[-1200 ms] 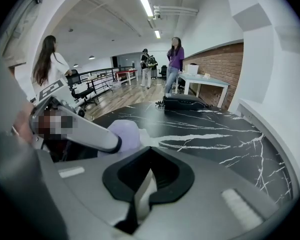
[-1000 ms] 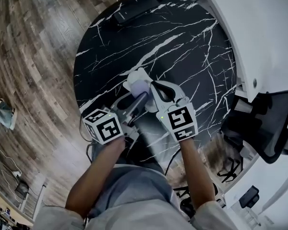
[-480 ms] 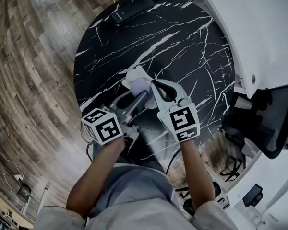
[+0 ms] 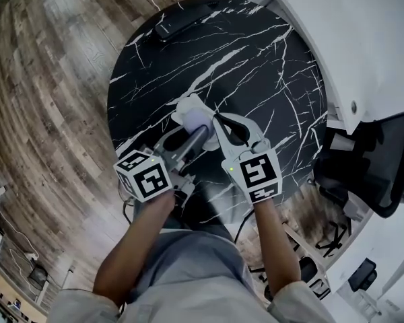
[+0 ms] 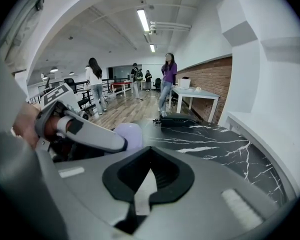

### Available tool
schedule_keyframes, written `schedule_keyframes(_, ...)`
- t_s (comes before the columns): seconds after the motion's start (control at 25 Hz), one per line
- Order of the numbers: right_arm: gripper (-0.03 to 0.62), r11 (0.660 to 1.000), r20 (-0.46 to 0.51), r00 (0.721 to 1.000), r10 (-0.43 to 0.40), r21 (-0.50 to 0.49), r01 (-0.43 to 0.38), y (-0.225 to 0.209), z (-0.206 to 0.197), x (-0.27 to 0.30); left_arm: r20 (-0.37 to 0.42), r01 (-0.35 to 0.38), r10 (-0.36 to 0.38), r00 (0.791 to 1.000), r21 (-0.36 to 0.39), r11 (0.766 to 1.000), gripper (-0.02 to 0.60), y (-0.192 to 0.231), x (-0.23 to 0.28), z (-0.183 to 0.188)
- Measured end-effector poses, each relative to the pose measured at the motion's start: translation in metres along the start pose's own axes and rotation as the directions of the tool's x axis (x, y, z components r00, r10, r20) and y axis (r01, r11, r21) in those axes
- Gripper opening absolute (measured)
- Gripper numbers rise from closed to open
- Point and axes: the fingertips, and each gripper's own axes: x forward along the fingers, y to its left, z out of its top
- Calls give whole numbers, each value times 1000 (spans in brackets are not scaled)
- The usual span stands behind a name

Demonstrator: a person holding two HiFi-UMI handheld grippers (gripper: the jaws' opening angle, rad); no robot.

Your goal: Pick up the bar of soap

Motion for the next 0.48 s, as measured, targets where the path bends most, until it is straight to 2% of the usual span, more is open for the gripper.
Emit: schedule_keyframes(0.48,0,999,76,997,-33,20,32,9,19,-28,7,-8,7,1000,50,999,107,-20,-8,10)
